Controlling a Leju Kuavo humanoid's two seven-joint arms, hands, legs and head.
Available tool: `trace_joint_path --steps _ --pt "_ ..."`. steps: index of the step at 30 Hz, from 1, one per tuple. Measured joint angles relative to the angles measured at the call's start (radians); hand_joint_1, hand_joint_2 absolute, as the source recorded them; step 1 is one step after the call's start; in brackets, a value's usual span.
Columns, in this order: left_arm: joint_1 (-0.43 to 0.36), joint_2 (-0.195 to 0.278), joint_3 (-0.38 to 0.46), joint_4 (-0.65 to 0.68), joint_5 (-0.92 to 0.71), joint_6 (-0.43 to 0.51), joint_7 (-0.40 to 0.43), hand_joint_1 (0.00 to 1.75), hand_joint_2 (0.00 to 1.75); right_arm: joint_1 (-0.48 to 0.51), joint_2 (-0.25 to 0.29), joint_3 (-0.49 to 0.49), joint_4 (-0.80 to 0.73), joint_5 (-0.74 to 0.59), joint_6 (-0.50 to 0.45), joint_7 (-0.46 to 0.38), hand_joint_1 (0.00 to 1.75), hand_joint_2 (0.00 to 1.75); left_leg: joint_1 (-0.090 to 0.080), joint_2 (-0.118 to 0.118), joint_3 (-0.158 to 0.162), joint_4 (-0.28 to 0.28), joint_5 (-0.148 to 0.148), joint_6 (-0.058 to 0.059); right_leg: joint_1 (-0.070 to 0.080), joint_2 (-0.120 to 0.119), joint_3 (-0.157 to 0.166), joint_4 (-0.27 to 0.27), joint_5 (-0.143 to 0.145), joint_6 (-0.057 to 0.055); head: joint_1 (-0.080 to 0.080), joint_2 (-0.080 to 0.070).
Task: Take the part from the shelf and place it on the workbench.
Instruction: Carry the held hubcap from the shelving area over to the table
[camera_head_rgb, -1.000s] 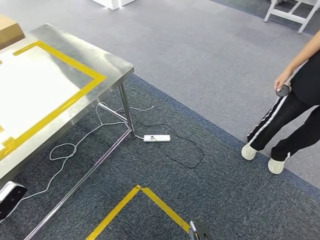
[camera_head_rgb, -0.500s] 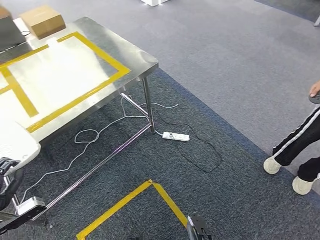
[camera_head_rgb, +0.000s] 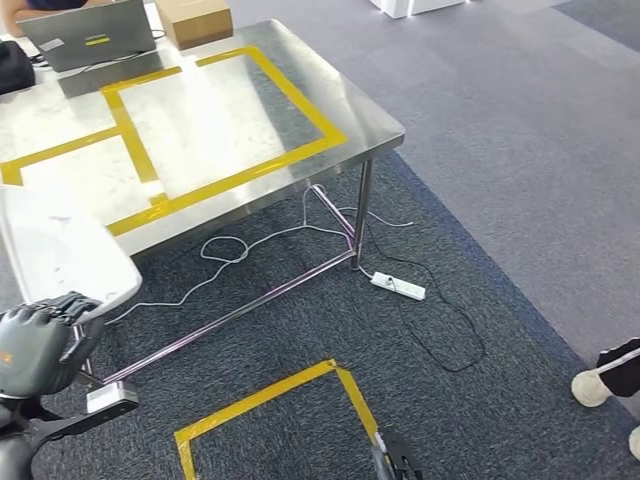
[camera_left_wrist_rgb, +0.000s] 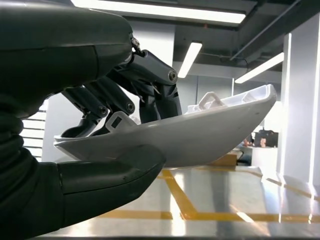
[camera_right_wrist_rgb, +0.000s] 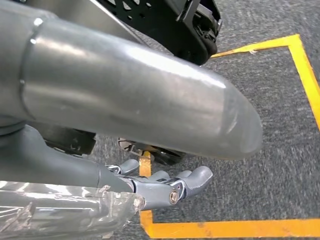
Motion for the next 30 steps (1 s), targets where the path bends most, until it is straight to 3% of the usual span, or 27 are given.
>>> trace_joint_path --steps 2,4,5,7,8,10,11,12,14,15,16,18,20,21,23,25,27,29,30 --pt "-0.031 0.004 -0.063 0.027 -0.004 0.002 0.015 1.75 1.75 -0.002 0.0 0.001 0.0 -0.005 0.0 0.004 0.0 0.0 0.004 -0.028 -0.001 0.001 0.003 -0.007 -0.005 0.022 0.056 -0.121 0.069 0.002 0.0 0.0" --pt "-0.069 0.004 -0.121 0.054 -0.007 0.005 0.028 1.75 1.75 -0.004 0.0 0.002 0.001 -0.007 0.001 0.007 0.0 0.0 0.005 -0.053 -0.008 0.005 0.008 -0.018 -0.015 0.068 0.11 -0.234 0.105 0.001 0.0 0.0" --pt "-0.086 0.004 -0.148 0.068 -0.006 0.008 0.032 1.75 1.75 -0.004 0.0 0.003 0.001 -0.009 0.002 0.008 0.0 0.0 0.005 -0.064 -0.014 0.006 0.012 -0.024 -0.017 0.082 0.12 -0.255 0.108 -0.002 0.0 0.0" --pt "-0.113 0.004 -0.201 0.097 -0.003 0.014 0.036 1.75 1.75 -0.005 0.0 0.005 0.001 -0.011 0.003 0.01 0.0 0.0 0.008 -0.084 -0.024 0.002 0.022 -0.038 -0.016 0.07 0.12 -0.257 0.11 -0.017 0.0 0.0" --pt "-0.122 0.003 -0.224 0.109 -0.001 0.016 0.036 1.75 1.75 -0.006 0.001 0.007 0.001 -0.012 0.004 0.011 0.0 0.0 0.007 -0.074 -0.029 0.003 0.022 -0.043 -0.016 0.059 0.119 -0.258 0.114 -0.024 -0.001 0.0" --pt "-0.144 0.0 -0.265 0.131 0.003 0.021 0.036 1.75 1.75 -0.007 0.001 0.01 0.002 -0.012 0.004 0.011 0.0 0.0 0.003 -0.019 -0.054 0.051 -0.009 -0.049 -0.016 0.036 0.117 -0.261 0.119 -0.038 -0.008 0.0" --pt "-0.157 -0.003 -0.284 0.14 0.004 0.025 0.035 1.75 1.75 -0.007 0.001 0.011 0.002 -0.012 0.005 0.011 0.0 0.0 0.001 0.016 -0.079 0.106 -0.041 -0.051 -0.014 0.022 0.116 -0.262 0.12 -0.043 -0.012 0.0" --pt "-0.168 -0.007 -0.303 0.151 0.006 0.029 0.035 1.75 1.75 -0.006 0.001 0.012 0.002 -0.011 0.005 0.011 0.0 0.0 0.0 0.036 -0.111 0.175 -0.075 -0.053 -0.012 0.007 0.114 -0.262 0.12 -0.046 -0.015 0.0" --pt "-0.179 -0.014 -0.338 0.172 0.007 0.034 0.034 1.75 1.75 -0.004 0.001 0.016 0.002 -0.011 0.005 0.012 0.0 0.0 0.001 0.046 -0.157 0.279 -0.111 -0.053 -0.008 -0.022 0.111 -0.262 0.119 -0.049 -0.016 0.0" --pt "-0.181 -0.018 -0.353 0.181 0.007 0.035 0.034 1.75 1.75 -0.004 0.001 0.018 0.002 -0.011 0.006 0.011 0.0 0.0 0.0 0.047 -0.154 0.282 -0.103 -0.051 -0.007 -0.036 0.111 -0.262 0.119 -0.049 -0.016 0.0" --pt "-0.184 -0.02 -0.365 0.188 0.007 0.035 0.033 1.75 1.75 -0.004 0.001 0.02 0.002 -0.01 0.006 0.011 0.0 0.0 -0.001 0.052 -0.133 0.248 -0.079 -0.047 -0.006 -0.049 0.111 -0.262 0.119 -0.049 -0.016 0.0" --pt "-0.195 -0.026 -0.382 0.197 0.008 0.035 0.033 1.75 1.75 -0.006 0.001 0.023 0.002 -0.01 0.007 0.011 0.0 0.0 -0.011 0.098 -0.057 0.119 -0.024 -0.036 -0.001 -0.073 0.113 -0.261 0.117 -0.046 -0.016 0.0" --pt "-0.215 -0.031 -0.398 0.205 0.009 0.035 0.032 1.75 1.75 -0.006 0.001 0.025 0.002 -0.01 0.008 0.011 0.0 0.0 -0.022 0.141 -0.011 0.028 -0.005 -0.023 0.006 -0.097 0.114 -0.259 0.113 -0.039 -0.016 0.0" --pt "-0.223 -0.035 -0.406 0.21 0.01 0.035 0.031 1.75 1.75 -0.007 0.001 0.026 0.002 -0.01 0.008 0.012 0.0 0.0 -0.026 0.143 -0.008 0.015 -0.007 -0.019 0.009 -0.11 0.114 -0.259 0.111 -0.035 -0.016 0.0" --pt "-0.235 -0.041 -0.422 0.222 0.01 0.033 0.031 1.75 1.75 -0.011 0.001 0.027 0.002 -0.011 0.01 0.012 0.0 0.0 -0.023 0.115 -0.011 0.008 -0.004 -0.01 0.009 -0.123 0.116 -0.259 0.107 -0.024 -0.016 0.0" --pt "-0.253 -0.049 -0.442 0.236 0.01 0.03 0.031 1.75 1.75 -0.013 0.001 0.031 0.002 -0.012 0.012 0.013 0.0 0.0 -0.017 0.087 -0.012 0.004 0.002 0.0 0.005 -0.078 0.101 -0.217 0.077 -0.011 -0.014 0.0" --pt "-0.276 -0.062 -0.464 0.253 0.01 0.028 0.031 1.75 1.75 -0.011 0.001 0.034 0.002 -0.012 0.014 0.015 0.0 0.0 -0.012 0.058 -0.014 0.003 0.006 0.007 0.0 -0.018 0.047 -0.098 0.017 -0.002 -0.01 0.0" --pt "-0.292 -0.072 -0.486 0.272 0.01 0.027 0.031 1.75 1.75 -0.009 0.001 0.035 0.002 -0.013 0.014 0.018 0.0 0.0 -0.011 0.028 -0.016 0.004 0.008 0.009 -0.001 -0.002 -0.009 0.011 -0.019 0.002 -0.01 0.0" --pt "-0.296 -0.076 -0.497 0.282 0.01 0.027 0.031 1.75 1.75 -0.009 0.001 0.035 0.002 -0.014 0.014 0.019 0.0 0.0 -0.011 0.014 -0.016 0.004 0.009 0.009 -0.002 0.0 -0.018 0.021 -0.01 0.003 -0.01 0.0"
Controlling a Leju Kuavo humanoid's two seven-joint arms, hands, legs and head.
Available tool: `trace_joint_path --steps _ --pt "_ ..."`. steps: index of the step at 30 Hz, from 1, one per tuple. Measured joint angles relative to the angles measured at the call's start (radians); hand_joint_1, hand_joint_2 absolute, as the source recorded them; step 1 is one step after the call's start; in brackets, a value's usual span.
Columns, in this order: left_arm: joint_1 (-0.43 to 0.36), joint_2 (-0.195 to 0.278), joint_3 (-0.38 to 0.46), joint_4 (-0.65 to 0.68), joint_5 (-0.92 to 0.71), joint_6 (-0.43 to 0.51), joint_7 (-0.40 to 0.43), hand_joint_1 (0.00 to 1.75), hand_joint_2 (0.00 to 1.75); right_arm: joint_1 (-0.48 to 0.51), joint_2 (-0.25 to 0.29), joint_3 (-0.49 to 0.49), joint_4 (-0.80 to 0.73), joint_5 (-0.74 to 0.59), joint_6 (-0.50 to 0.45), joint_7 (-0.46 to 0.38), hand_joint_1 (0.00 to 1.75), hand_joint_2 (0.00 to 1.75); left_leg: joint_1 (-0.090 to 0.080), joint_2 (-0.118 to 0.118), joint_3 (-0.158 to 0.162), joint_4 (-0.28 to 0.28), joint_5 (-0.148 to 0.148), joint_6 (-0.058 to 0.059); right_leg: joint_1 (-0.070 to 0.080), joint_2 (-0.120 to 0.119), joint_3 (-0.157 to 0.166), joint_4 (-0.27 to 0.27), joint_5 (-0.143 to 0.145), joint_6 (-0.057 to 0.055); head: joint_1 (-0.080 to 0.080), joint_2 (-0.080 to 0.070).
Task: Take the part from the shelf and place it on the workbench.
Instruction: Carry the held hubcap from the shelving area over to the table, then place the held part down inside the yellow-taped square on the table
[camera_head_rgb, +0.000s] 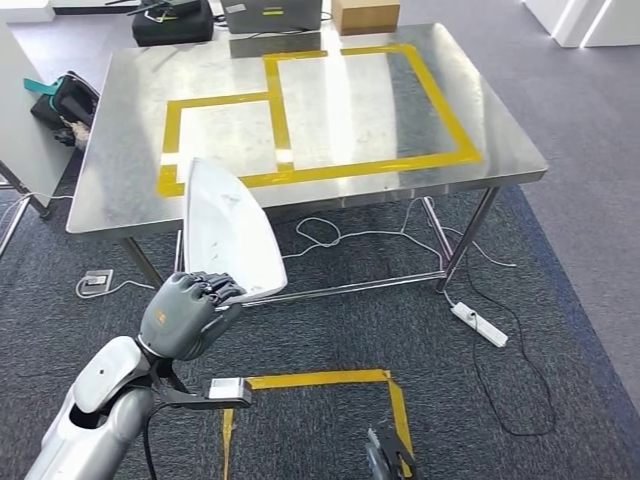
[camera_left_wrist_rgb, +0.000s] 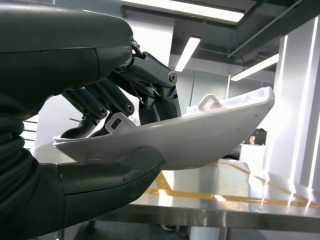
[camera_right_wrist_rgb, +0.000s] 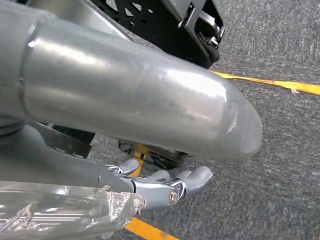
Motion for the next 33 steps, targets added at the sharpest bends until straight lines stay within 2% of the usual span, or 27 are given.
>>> trace_joint_path --steps 1,3,4,5,6,8,10,12,13,14,15,16,18,19,20,21,24,26,27,29,30,33 --pt "-0.005 -0.003 -0.009 0.008 0.0 0.0 0.0 1.75 1.75 0.0 0.0 0.0 0.0 -0.001 0.0 0.0 0.0 0.0 0.002 -0.014 0.0 0.001 0.001 -0.001 -0.002 0.004 0.011 -0.031 0.028 0.002 0.0 0.0" --pt "-0.019 -0.009 -0.028 0.021 0.0 0.001 0.002 1.75 1.75 -0.001 0.0 0.001 0.0 -0.003 0.001 0.0 0.0 0.0 0.005 -0.039 0.0 0.004 0.001 -0.008 -0.011 0.026 0.067 -0.16 0.097 0.007 0.001 0.0" --pt "-0.027 -0.012 -0.037 0.026 0.0 0.001 0.003 1.75 1.75 -0.003 0.0 0.002 0.001 -0.006 0.002 -0.002 0.0 0.0 0.005 -0.049 -0.003 0.008 0.001 -0.013 -0.015 0.041 0.094 -0.219 0.117 0.007 0.002 0.0" --pt "-0.034 -0.014 -0.045 0.03 0.0 0.002 0.005 1.75 1.75 -0.004 0.001 0.003 0.001 -0.011 0.003 -0.005 0.0 0.0 0.005 -0.057 -0.007 0.01 0.003 -0.019 -0.018 0.053 0.111 -0.255 0.126 0.003 0.003 0.0" --pt "-0.039 -0.015 -0.052 0.034 0.0 0.002 0.006 1.75 1.75 -0.006 0.001 0.004 0.001 -0.016 0.005 -0.007 0.0 0.0 0.005 -0.063 -0.011 0.011 0.005 -0.025 -0.018 0.06 0.117 -0.268 0.125 -0.003 0.004 0.0" --pt "-0.046 -0.016 -0.066 0.041 0.0 0.002 0.007 1.75 1.75 -0.007 0.001 0.005 0.002 -0.024 0.008 -0.01 0.0 0.0 0.007 -0.067 -0.017 0.008 0.011 -0.036 -0.017 0.056 0.117 -0.27 0.131 -0.02 0.004 0.0" --pt "-0.056 -0.019 -0.079 0.046 -0.001 0.002 0.007 1.75 1.75 -0.007 0.002 0.007 0.002 -0.026 0.009 -0.012 0.0 0.0 0.007 -0.035 -0.032 0.038 -0.01 -0.043 -0.018 0.048 0.116 -0.273 0.136 -0.034 -0.001 0.0" --pt "-0.07 -0.023 -0.089 0.051 -0.003 0.001 0.008 1.75 1.75 -0.005 0.002 0.008 0.002 -0.027 0.009 -0.013 0.0 0.0 0.005 0.013 -0.083 0.149 -0.07 -0.051 -0.017 0.036 0.116 -0.275 0.138 -0.043 -0.007 0.0" --pt "-0.075 -0.026 -0.096 0.054 -0.004 0.001 0.008 1.75 1.75 -0.004 0.002 0.008 0.002 -0.028 0.01 -0.012 0.0 0.0 0.006 0.025 -0.115 0.219 -0.101 -0.053 -0.016 0.029 0.115 -0.275 0.138 -0.045 -0.008 0.0" --pt "-0.079 -0.028 -0.103 0.058 -0.006 0.001 0.009 1.75 1.75 -0.002 0.001 0.008 0.002 -0.029 0.01 -0.012 0.0 0.0 0.006 0.03 -0.141 0.275 -0.12 -0.054 -0.015 0.022 0.115 -0.275 0.137 -0.046 -0.008 0.0" --pt "-0.083 -0.029 -0.111 0.063 -0.008 0.0 0.012 1.75 1.75 -0.002 0.001 0.008 0.002 -0.03 0.012 -0.011 0.0 0.0 0.006 0.032 -0.152 0.299 -0.121 -0.054 -0.014 0.017 0.114 -0.275 0.137 -0.047 -0.008 0.0" --pt "-0.089 -0.031 -0.119 0.068 -0.011 0.0 0.015 1.75 1.75 -0.002 0.001 0.009 0.002 -0.032 0.013 -0.01 0.0 0.0 0.006 0.032 -0.143 0.284 -0.104 -0.051 -0.013 0.013 0.114 -0.275 0.137 -0.047 -0.008 0.0" --pt "-0.108 -0.036 -0.133 0.077 -0.015 -0.002 0.023 1.75 1.75 -0.003 0.001 0.01 0.002 -0.036 0.016 -0.008 0.0 0.0 0.005 0.033 -0.078 0.164 -0.042 -0.043 -0.012 0.007 0.115 -0.275 0.137 -0.045 -0.008 0.0" --pt "-0.121 -0.041 -0.14 0.081 -0.015 -0.003 0.029 1.75 1.75 -0.004 0.002 0.01 0.002 -0.039 0.018 -0.007 0.0 0.0 0.003 0.035 -0.041 0.096 -0.022 -0.039 -0.01 0.005 0.114 -0.273 0.136 -0.042 -0.008 0.0" --pt "-0.136 -0.046 -0.145 0.085 -0.014 -0.005 0.035 1.75 1.75 -0.005 0.002 0.011 0.002 -0.042 0.02 -0.006 0.0 0.0 0.001 0.036 -0.016 0.045 -0.012 -0.035 -0.008 0.003 0.112 -0.274 0.136 -0.038 -0.007 0.0" --pt "-0.148 -0.051 -0.15 0.09 -0.011 -0.006 0.041 1.75 1.75 -0.005 0.002 0.012 0.002 -0.045 0.021 -0.005 0.0 0.0 0.0 0.036 -0.004 0.018 -0.013 -0.03 -0.006 0.002 0.111 -0.273 0.138 -0.031 -0.008 0.0" --pt "-0.171 -0.07 -0.156 0.104 -0.001 -0.011 0.057 1.75 1.75 -0.004 0.002 0.014 0.002 -0.057 0.022 -0.002 0.0 0.0 0.0 0.032 0.004 0.001 -0.025 -0.009 -0.006 -0.001 0.11 -0.263 0.143 -0.01 -0.004 0.0" --pt "-0.184 -0.081 -0.156 0.112 0.004 -0.013 0.062 1.75 1.75 -0.005 0.002 0.014 0.002 -0.062 0.023 0.001 0.0 0.0 0.001 0.031 0.015 0.0 -0.025 0.002 -0.008 -0.001 0.08 -0.211 0.113 -0.003 0.0 0.0" --pt "-0.189 -0.086 -0.156 0.115 0.005 -0.014 0.063 1.75 1.75 -0.004 0.001 0.014 0.002 -0.064 0.022 0.002 0.0 0.0 0.0 0.031 0.018 0.0 -0.027 0.005 -0.008 0.0 0.048 -0.154 0.088 0.0 0.002 0.0" --pt "-0.196 -0.091 -0.156 0.121 0.006 -0.015 0.066 1.75 1.75 -0.003 0.001 0.014 0.002 -0.067 0.022 0.004 0.0 0.0 0.0 0.031 0.022 0.0 -0.031 0.009 -0.008 0.002 -0.011 -0.049 0.046 0.003 0.004 0.0" --pt "-0.197 -0.092 -0.156 0.122 0.007 -0.015 0.066 1.75 1.75 -0.002 0.001 0.014 0.002 -0.068 0.022 0.004 0.0 0.0 -0.001 0.031 0.023 0.0 -0.032 0.01 -0.008 0.002 -0.026 -0.023 0.037 0.004 0.004 0.0" --pt "-0.197 -0.092 -0.156 0.124 0.007 -0.016 0.067 1.75 1.75 -0.001 0.001 0.014 0.002 -0.069 0.022 0.005 0.0 0.0 -0.001 0.03 0.025 0.0 -0.034 0.01 -0.008 0.002 -0.04 -0.001 0.032 0.006 0.004 0.0"
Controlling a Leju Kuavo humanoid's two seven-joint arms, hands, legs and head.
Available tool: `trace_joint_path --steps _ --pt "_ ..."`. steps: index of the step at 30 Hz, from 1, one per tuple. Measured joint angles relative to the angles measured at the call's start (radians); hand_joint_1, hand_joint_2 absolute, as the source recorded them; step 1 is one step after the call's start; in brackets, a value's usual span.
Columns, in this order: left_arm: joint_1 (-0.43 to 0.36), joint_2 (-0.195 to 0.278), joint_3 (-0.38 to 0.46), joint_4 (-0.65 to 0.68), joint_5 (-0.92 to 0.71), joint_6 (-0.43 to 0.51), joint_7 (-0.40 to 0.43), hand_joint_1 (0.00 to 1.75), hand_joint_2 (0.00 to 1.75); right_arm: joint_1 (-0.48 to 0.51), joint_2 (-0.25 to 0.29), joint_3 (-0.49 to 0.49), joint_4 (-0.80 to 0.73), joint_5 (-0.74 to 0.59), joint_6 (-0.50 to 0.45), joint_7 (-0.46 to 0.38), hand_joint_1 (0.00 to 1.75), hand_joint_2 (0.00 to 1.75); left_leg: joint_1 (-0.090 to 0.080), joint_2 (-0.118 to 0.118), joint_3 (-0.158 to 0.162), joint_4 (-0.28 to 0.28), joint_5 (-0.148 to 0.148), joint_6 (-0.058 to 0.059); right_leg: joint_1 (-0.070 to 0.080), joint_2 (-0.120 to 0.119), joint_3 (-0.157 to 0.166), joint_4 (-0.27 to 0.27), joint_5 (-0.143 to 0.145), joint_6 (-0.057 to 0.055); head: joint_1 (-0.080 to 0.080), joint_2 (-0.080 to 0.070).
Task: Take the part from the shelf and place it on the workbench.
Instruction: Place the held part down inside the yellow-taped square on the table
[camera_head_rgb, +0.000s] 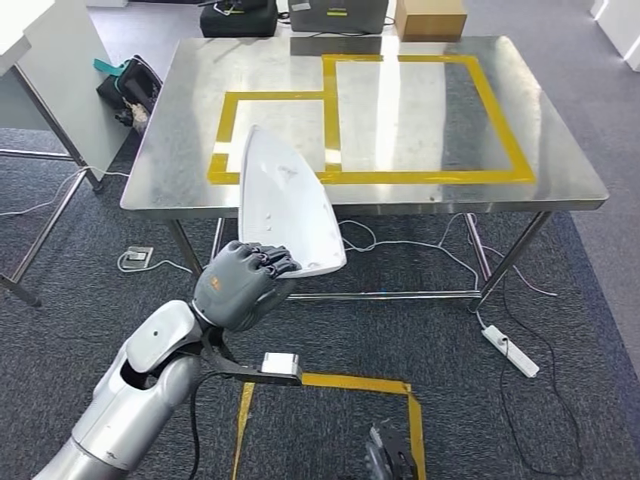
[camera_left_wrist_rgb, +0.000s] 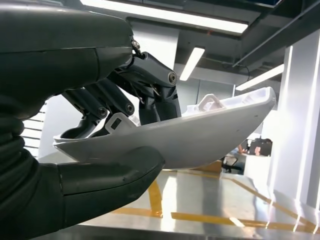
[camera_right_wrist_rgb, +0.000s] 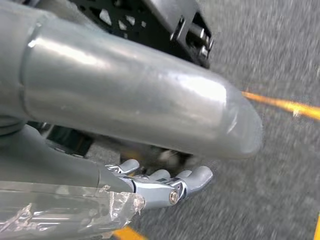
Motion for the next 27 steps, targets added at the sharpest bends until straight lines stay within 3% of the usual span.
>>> trace_joint_path --steps 1,3,5,8,9,11,13,14,15,16,17,20,21,23,25,27 --pt "0.001 0.0 0.0 0.003 0.0 -0.001 0.001 1.75 1.75 0.002 0.0 0.0 0.0 -0.002 -0.001 0.001 0.0 0.0 0.0 -0.001 0.005 0.0 -0.004 -0.001 -0.001 0.0 -0.01 0.005 0.008 0.001 0.0 0.0" --pt "0.001 -0.002 0.001 0.015 0.001 -0.003 0.005 1.75 1.75 0.008 -0.001 0.0 0.0 -0.007 -0.002 0.003 0.0 0.0 0.002 -0.004 0.033 0.002 -0.028 -0.012 -0.009 0.0 0.023 -0.118 0.092 0.008 0.001 0.0" --pt "-0.002 -0.004 0.004 0.026 0.0 -0.004 0.008 1.75 1.75 0.012 -0.002 0.0 0.0 -0.011 -0.003 0.005 0.0 0.0 0.002 -0.007 0.056 0.002 -0.054 -0.028 -0.012 0.0 0.081 -0.259 0.15 0.002 0.001 0.0" --pt "-0.005 -0.005 0.008 0.035 -0.001 -0.004 0.01 1.75 1.75 0.016 -0.003 0.0 0.0 -0.013 -0.004 0.005 0.0 0.0 0.003 -0.006 0.057 0.024 -0.055 -0.044 -0.009 0.003 0.105 -0.269 0.132 -0.027 0.0 0.0" --pt "-0.007 -0.006 0.009 0.037 0.0 -0.004 0.01 1.75 1.75 0.015 -0.003 0.0 0.0 -0.013 -0.004 0.005 0.0 0.0 0.004 -0.004 0.042 0.058 -0.043 -0.048 -0.01 0.003 0.115 -0.269 0.125 -0.035 0.0 0.0" --pt "-0.009 -0.006 0.015 0.042 0.001 -0.004 0.01 1.75 1.75 0.014 -0.003 0.0 0.0 -0.014 -0.003 0.004 0.0 0.0 0.006 0.001 -0.035 0.174 -0.034 -0.057 -0.011 0.004 0.141 -0.272 0.106 -0.047 -0.001 0.0" --pt "-0.008 -0.005 0.024 0.05 0.002 -0.005 0.011 1.75 1.75 0.014 -0.003 0.0 0.0 -0.014 -0.003 0.003 0.0 0.0 0.006 0.002 -0.133 0.283 -0.082 -0.061 -0.011 0.005 0.171 -0.272 0.08 -0.052 -0.001 0.0" --pt "-0.007 -0.004 0.028 0.054 0.003 -0.005 0.012 1.75 1.75 0.015 -0.003 0.0 0.0 -0.014 -0.003 0.004 0.0 0.0 0.006 0.002 -0.171 0.307 -0.116 -0.062 -0.011 0.007 0.188 -0.272 0.067 -0.052 -0.001 0.0" --pt "-0.006 -0.003 0.032 0.059 0.004 -0.005 0.012 1.75 1.75 0.016 -0.003 0.0 0.0 -0.014 -0.003 0.004 0.0 0.0 0.006 0.002 -0.196 0.308 -0.142 -0.06 -0.011 0.008 0.207 -0.272 0.052 -0.052 -0.001 0.0" --pt "-0.005 -0.002 0.036 0.063 0.005 -0.005 0.014 1.75 1.75 0.016 -0.003 0.0 0.0 -0.014 -0.003 0.004 0.0 0.0 0.005 0.002 -0.207 0.283 -0.146 -0.058 -0.011 0.01 0.227 -0.273 0.036 -0.05 -0.001 0.0" --pt "-0.005 -0.002 0.041 0.068 0.007 -0.005 0.015 1.75 1.75 0.016 -0.003 0.0 0.0 -0.013 -0.002 0.004 0.0 0.0 0.004 0.002 -0.209 0.238 -0.121 -0.054 -0.012 0.012 0.25 -0.274 0.019 -0.047 -0.001 0.0" --pt "-0.005 0.002 0.057 0.086 0.009 -0.006 0.02 1.75 1.75 0.017 -0.003 0.0 0.001 -0.012 -0.001 0.007 0.0 0.0 -0.003 0.011 -0.195 0.063 0.096 -0.038 -0.008 0.015 0.296 -0.276 -0.032 -0.034 -0.006 0.0" --pt "-0.004 0.003 0.061 0.092 0.009 -0.008 0.021 1.75 1.75 0.017 -0.003 0.0 0.001 -0.012 -0.001 0.008 0.0 0.0 -0.004 0.013 -0.193 0.037 0.146 -0.035 -0.006 0.016 0.306 -0.281 -0.048 -0.028 -0.007 0.0" --pt "-0.007 0.002 0.07 0.1 0.009 -0.013 0.025 1.75 1.75 0.012 -0.003 0.001 0.001 -0.011 -0.001 0.01 0.0 0.0 -0.005 0.01 -0.188 0.037 0.155 -0.03 -0.005 0.015 0.33 -0.3 -0.07 -0.017 -0.004 0.0" --pt "-0.016 -0.001 0.081 0.107 0.008 -0.014 0.029 1.75 1.75 0.005 -0.003 0.002 0.001 -0.011 0.0 0.01 0.0 0.0 -0.002 0.007 -0.175 0.036 0.137 -0.019 -0.005 0.01 0.337 -0.288 -0.091 -0.011 0.0 0.0" --pt "-0.021 -0.005 0.086 0.116 0.007 -0.014 0.031 1.75 1.75 0.001 -0.003 0.003 0.001 -0.011 0.001 0.011 0.0 0.0 -0.002 0.004 -0.155 0.035 0.114 -0.01 -0.001 0.006 0.278 -0.178 -0.138 -0.013 0.003 0.0"
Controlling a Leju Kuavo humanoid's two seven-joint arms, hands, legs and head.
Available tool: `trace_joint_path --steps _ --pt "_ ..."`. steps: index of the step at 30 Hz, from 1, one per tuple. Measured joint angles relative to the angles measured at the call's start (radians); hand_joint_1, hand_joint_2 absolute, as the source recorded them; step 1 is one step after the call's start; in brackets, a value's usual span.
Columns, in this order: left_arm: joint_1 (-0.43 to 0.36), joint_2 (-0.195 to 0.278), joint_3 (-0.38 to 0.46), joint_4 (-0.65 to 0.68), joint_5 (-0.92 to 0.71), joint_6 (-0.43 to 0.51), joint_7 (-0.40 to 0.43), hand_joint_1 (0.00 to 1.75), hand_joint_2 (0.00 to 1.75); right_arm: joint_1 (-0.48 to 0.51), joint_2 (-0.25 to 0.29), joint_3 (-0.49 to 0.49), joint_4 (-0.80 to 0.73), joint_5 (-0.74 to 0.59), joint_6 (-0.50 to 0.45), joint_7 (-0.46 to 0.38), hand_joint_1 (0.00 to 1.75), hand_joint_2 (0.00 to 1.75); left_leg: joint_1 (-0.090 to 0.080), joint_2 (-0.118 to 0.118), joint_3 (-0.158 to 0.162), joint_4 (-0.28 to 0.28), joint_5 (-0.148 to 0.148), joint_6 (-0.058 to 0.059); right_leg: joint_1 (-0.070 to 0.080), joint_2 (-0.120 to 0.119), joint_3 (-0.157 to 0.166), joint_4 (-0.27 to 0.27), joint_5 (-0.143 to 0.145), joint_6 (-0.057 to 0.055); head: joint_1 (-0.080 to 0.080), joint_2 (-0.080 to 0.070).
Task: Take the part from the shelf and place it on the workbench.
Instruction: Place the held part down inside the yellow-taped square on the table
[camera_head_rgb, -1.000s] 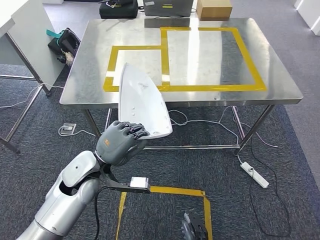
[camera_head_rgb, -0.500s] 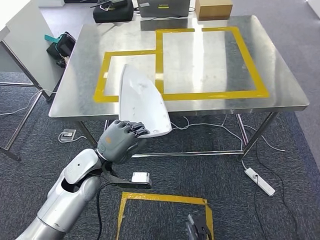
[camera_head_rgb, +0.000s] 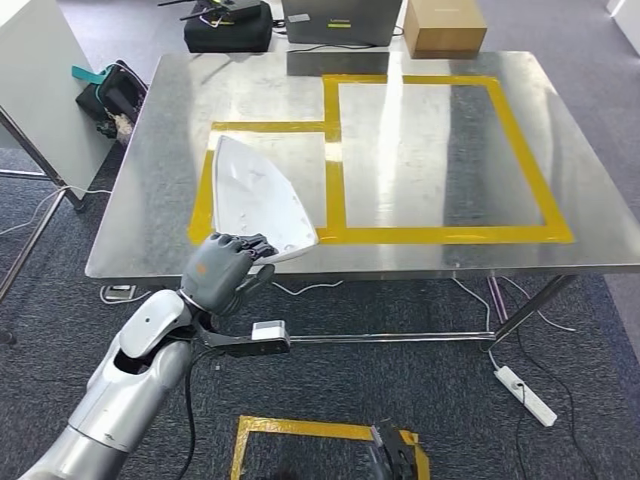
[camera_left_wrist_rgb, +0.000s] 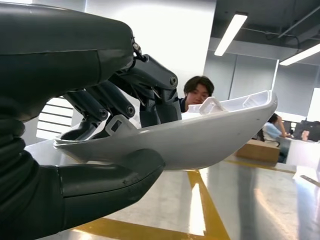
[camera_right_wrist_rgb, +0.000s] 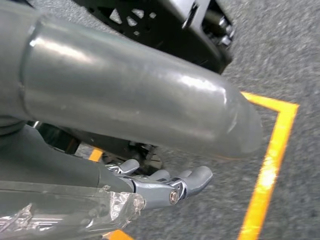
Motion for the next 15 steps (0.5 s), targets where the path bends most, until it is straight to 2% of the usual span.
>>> trace_joint_path --steps 1,2,3,4,6,7,8,9,11,13,15 --pt "0.001 -0.001 0.001 0.006 0.0 0.0 0.001 1.75 1.75 0.0 0.0 0.0 0.0 0.0 0.0 0.0 0.0 0.0 -0.002 -0.001 0.009 0.0 -0.011 0.003 0.003 0.0 -0.053 0.077 -0.024 -0.004 0.0 0.0" --pt "0.003 -0.001 0.003 0.013 -0.001 0.0 0.002 1.75 1.75 0.002 0.0 0.0 0.0 0.0 0.0 0.001 0.0 0.0 -0.003 -0.002 0.019 0.0 -0.022 0.005 0.006 0.0 -0.106 0.141 -0.034 -0.007 0.0 0.0" --pt "0.005 -0.002 0.004 0.019 -0.001 0.0 0.004 1.75 1.75 0.004 0.0 0.0 0.0 0.0 0.0 0.001 0.0 0.0 -0.004 -0.005 0.03 0.0 -0.032 0.006 0.01 0.001 -0.148 0.173 -0.019 -0.009 0.0 0.0" --pt "0.007 -0.002 0.006 0.025 -0.001 0.0 0.006 1.75 1.75 0.007 0.0 0.0 0.0 0.0 0.0 0.002 0.0 0.0 -0.005 -0.007 0.042 0.0 -0.042 0.007 0.012 0.001 -0.173 0.166 0.021 -0.01 0.0 0.0" --pt "0.005 -0.007 0.011 0.034 -0.005 0.001 0.016 1.75 1.75 0.01 0.0 0.0 0.0 -0.001 0.0 0.002 0.0 0.0 -0.006 -0.012 0.069 0.0 -0.061 0.004 0.013 0.001 -0.176 0.054 0.148 -0.009 0.0 0.0" --pt "0.001 -0.01 0.015 0.038 -0.008 0.002 0.023 1.75 1.75 0.01 0.0 0.0 0.001 -0.002 0.0 0.003 0.0 0.0 -0.008 -0.014 0.079 0.001 -0.068 0.002 0.013 0.001 -0.165 -0.004 0.197 -0.008 -0.001 0.0" --pt "-0.002 -0.014 0.018 0.042 -0.013 0.005 0.029 1.75 1.75 0.01 0.0 0.001 0.002 -0.002 0.0 0.003 0.0 0.0 -0.009 -0.016 0.085 0.002 -0.073 -0.001 0.013 0.002 -0.151 -0.048 0.224 -0.009 -0.001 0.0" --pt "-0.005 -0.017 0.021 0.047 -0.017 0.009 0.033 1.75 1.75 0.01 0.0 0.001 0.002 -0.003 0.0 0.004 0.0 0.0 -0.01 -0.017 0.088 0.002 -0.075 -0.002 0.013 0.004 -0.142 -0.07 0.232 -0.009 -0.002 0.0" --pt "-0.009 -0.019 0.023 0.056 -0.029 0.019 0.034 1.75 1.75 0.01 0.0 0.001 0.003 -0.003 0.0 0.005 0.0 0.0 -0.012 -0.018 0.088 0.001 -0.074 0.002 0.012 0.009 -0.131 -0.085 0.227 -0.011 -0.003 0.0" --pt "-0.012 -0.022 0.026 0.066 -0.043 0.031 0.037 1.75 1.75 0.01 0.0 0.001 0.003 -0.005 0.0 0.006 0.0 0.0 -0.012 -0.017 0.091 -0.004 -0.072 0.007 0.012 0.013 -0.131 -0.086 0.228 -0.01 -0.004 0.0" --pt "-0.016 -0.028 0.032 0.077 -0.058 0.041 0.043 1.75 1.75 0.009 0.0 0.001 0.003 -0.007 -0.001 0.006 0.0 0.0 -0.012 -0.017 0.095 -0.01 -0.072 0.007 0.012 0.014 -0.131 -0.086 0.226 -0.013 -0.003 0.0"
